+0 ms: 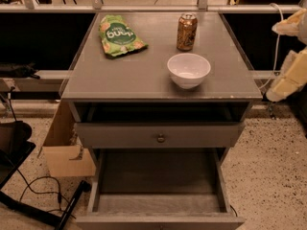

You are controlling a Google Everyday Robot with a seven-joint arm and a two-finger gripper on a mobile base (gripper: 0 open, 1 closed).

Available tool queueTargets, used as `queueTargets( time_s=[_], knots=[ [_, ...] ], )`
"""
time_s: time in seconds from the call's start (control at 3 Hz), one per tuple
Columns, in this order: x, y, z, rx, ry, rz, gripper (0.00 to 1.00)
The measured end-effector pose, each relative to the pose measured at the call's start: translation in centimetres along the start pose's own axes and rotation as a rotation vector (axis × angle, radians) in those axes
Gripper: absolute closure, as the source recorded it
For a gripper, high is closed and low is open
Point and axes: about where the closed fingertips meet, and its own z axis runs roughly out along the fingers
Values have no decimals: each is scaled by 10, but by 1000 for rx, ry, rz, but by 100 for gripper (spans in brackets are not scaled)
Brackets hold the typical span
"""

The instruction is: Place orange can into middle drawer

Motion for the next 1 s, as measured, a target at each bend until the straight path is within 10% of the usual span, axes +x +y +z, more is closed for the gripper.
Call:
queueTargets(
  time_s=[1.0],
  knots=[
    [-43,-109,70,114,-645,154,0]
  ],
)
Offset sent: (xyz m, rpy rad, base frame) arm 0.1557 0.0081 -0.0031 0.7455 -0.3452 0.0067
